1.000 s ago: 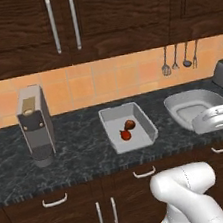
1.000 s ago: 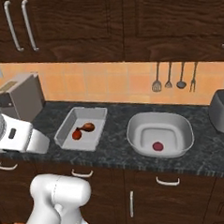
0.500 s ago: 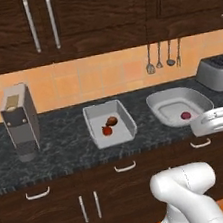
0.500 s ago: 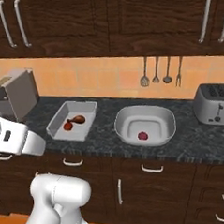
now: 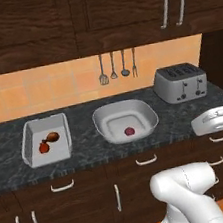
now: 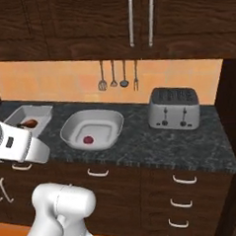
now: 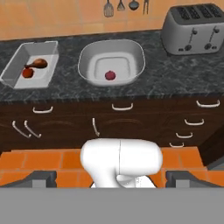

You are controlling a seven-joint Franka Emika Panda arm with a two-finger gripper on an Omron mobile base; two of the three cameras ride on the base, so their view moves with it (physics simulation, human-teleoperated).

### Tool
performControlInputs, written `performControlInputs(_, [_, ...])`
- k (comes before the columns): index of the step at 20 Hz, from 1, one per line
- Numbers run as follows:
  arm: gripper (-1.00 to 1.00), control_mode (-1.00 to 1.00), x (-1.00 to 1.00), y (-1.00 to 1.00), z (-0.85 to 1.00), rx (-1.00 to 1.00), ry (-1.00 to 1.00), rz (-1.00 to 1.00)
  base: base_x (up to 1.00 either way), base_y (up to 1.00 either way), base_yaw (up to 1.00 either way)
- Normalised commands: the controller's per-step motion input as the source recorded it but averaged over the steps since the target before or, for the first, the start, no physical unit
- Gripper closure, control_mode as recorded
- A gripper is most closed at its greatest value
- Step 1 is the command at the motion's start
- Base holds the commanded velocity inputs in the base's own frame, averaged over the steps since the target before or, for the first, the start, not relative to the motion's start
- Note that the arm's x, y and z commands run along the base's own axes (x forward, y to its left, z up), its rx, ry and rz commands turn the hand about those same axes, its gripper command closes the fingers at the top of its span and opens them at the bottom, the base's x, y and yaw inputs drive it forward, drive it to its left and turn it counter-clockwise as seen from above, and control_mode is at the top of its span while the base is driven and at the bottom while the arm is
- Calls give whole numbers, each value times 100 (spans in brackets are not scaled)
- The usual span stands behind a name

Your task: Place one tomato and one chicken drumstick in each tupperware on the nearby counter, to pack two identical lunches.

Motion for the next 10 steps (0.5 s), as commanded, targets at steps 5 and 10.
performControlInputs(5, [-100,100,0,0,0,0,0,0,-14,-100,0])
performControlInputs(10, [-100,100,0,0,0,0,0,0,-13,-96,0])
